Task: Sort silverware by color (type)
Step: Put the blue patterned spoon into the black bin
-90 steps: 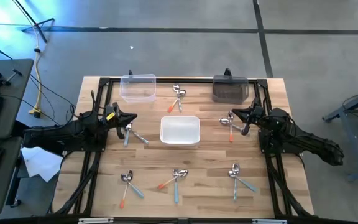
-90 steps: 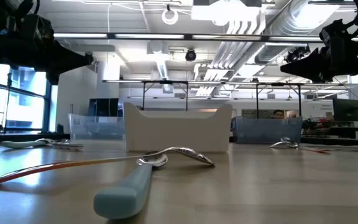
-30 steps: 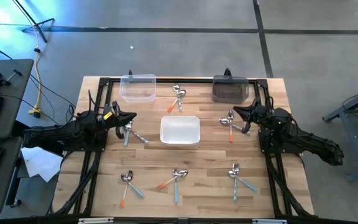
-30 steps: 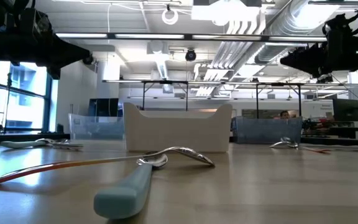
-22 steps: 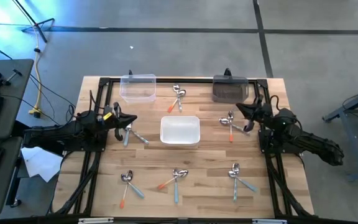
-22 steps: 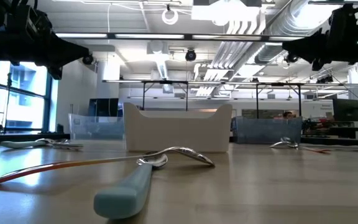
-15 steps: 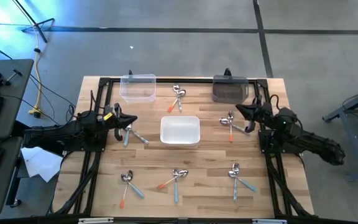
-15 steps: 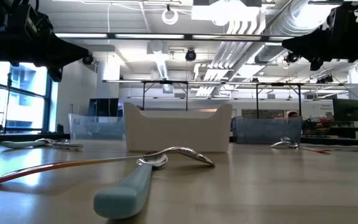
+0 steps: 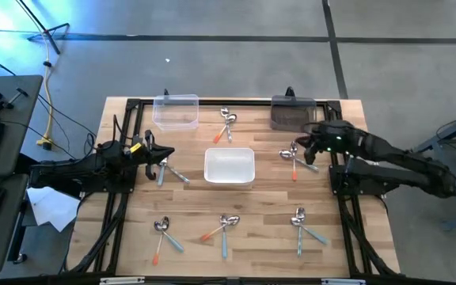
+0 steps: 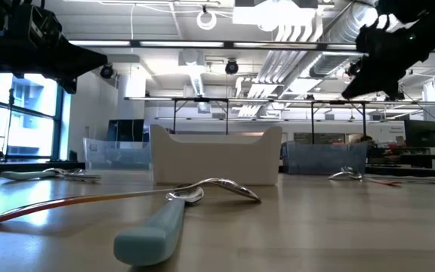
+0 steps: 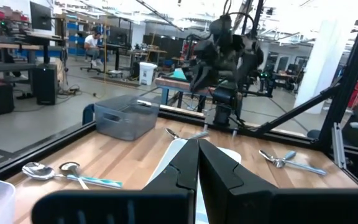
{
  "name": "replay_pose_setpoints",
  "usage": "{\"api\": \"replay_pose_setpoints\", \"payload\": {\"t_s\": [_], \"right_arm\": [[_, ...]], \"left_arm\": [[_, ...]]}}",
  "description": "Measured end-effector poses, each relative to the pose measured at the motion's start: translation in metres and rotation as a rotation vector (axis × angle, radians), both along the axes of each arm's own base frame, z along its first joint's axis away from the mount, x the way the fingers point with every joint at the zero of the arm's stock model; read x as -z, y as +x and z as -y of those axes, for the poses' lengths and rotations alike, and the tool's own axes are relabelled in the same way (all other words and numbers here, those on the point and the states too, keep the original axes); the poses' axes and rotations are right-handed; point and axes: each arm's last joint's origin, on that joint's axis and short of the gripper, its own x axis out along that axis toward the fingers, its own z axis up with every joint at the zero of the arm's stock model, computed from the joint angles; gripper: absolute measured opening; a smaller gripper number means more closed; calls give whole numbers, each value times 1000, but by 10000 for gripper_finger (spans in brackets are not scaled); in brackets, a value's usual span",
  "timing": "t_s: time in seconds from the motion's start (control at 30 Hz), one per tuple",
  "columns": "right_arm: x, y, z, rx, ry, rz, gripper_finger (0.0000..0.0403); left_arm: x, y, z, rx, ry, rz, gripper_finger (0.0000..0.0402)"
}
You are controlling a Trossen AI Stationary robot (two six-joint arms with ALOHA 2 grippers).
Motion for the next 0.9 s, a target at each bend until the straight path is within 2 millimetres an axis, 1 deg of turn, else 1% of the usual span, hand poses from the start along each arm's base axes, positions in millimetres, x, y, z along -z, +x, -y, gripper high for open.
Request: {"api": "replay_pose_setpoints", "payload": {"t_s": [0.07,0.2,0.3,0.4,0.57,0.8,0.9], "right_arm": [[4,7,3,-3,69,-92,55],[10,21,7,-5,186,-221,99],[21,29,9,3,251,-342,119],[35,34,9,12,292,-480,125],[54,46,10,7,299,-610,126],[79,56,11,18,291,-775,126],[86,59,12,20,299,-808,126]], "left_arm": [[0,0,0,0,-7,2,3],[0,0,0,0,-8,1,3],[0,0,0,-1,1,-4,3],[0,0,0,-3,17,-9,3],[2,0,0,-5,23,-25,3],[3,0,0,-5,22,-32,3],[3,0,0,-5,22,-31,3]]}}
